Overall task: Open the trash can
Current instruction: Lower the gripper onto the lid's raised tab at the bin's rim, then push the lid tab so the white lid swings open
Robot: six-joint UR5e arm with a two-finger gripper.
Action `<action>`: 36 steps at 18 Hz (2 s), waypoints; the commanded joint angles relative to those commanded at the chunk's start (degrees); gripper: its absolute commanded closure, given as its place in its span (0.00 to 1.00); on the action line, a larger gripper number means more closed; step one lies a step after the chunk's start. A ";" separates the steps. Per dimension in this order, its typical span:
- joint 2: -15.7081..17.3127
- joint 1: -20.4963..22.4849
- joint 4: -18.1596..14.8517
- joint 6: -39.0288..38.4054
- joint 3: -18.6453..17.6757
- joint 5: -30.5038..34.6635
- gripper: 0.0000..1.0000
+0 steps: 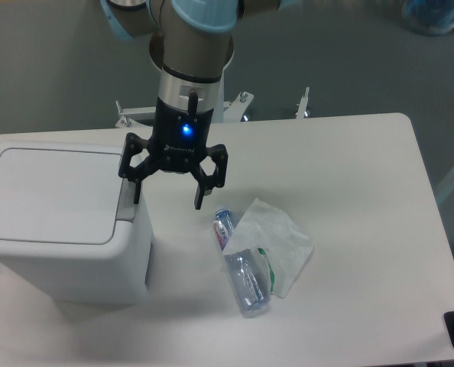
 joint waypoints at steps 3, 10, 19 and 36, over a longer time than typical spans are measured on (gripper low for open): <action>0.00 -0.35 0.00 0.00 -0.53 0.09 0.00; -0.26 -0.35 0.00 0.26 -0.53 0.09 0.00; -0.26 -0.35 0.00 0.35 -0.44 0.09 0.00; -0.18 0.08 0.26 0.96 1.05 0.09 0.00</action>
